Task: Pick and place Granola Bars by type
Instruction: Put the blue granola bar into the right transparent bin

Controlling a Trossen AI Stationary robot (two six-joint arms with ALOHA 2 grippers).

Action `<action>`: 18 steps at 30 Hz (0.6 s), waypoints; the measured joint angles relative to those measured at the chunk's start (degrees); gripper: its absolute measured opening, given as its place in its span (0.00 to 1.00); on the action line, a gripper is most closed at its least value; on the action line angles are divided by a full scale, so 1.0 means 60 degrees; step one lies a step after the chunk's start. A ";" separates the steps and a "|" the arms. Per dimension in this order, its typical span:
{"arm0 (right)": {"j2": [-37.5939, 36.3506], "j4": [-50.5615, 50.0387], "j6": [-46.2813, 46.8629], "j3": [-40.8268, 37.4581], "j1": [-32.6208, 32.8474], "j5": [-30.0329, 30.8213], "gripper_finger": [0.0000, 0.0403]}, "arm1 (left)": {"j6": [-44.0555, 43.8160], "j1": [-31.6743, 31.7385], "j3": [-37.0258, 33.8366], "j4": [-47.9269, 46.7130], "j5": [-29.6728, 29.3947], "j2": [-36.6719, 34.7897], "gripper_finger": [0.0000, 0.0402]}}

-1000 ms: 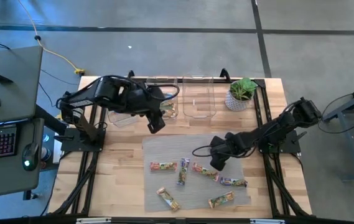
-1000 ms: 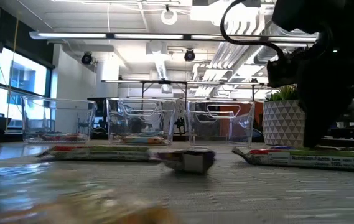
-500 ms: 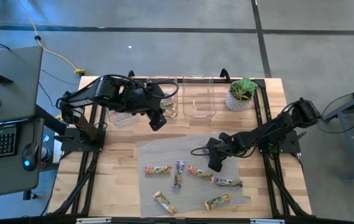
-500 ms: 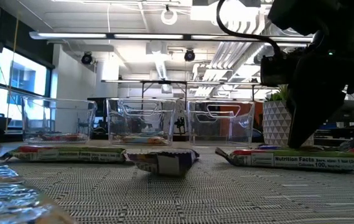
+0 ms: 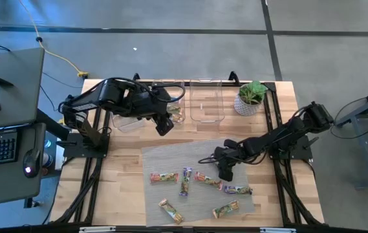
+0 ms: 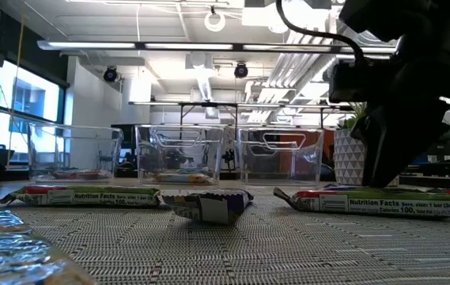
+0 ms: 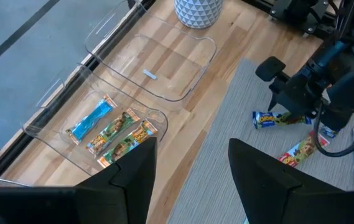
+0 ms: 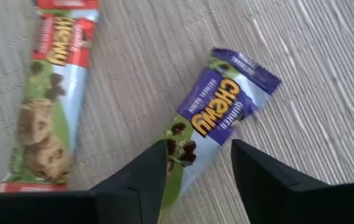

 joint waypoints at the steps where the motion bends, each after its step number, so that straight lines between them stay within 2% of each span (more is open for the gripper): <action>1: 0.0000 0.0122 -0.0106 0.0000 0.0001 -0.0012 0.43 | -0.0003 0.0000 0.0000 0.0000 0.0000 0.0000 0.48; 8: 0.0000 0.0328 -0.0522 0.0004 0.0015 0.0110 0.49 | 0.0073 0.0004 0.0000 0.0000 -0.0007 0.0004 0.48; 14: 0.0001 0.0248 -0.1069 0.0004 0.0432 0.0944 0.50 | 0.0073 -0.0015 0.0000 0.0000 -0.0004 0.0004 0.48; 18: 0.0231 0.0509 -0.0984 0.0004 0.0802 0.0900 0.50 | 0.0073 0.0001 0.0000 0.0000 0.0000 0.0004 0.48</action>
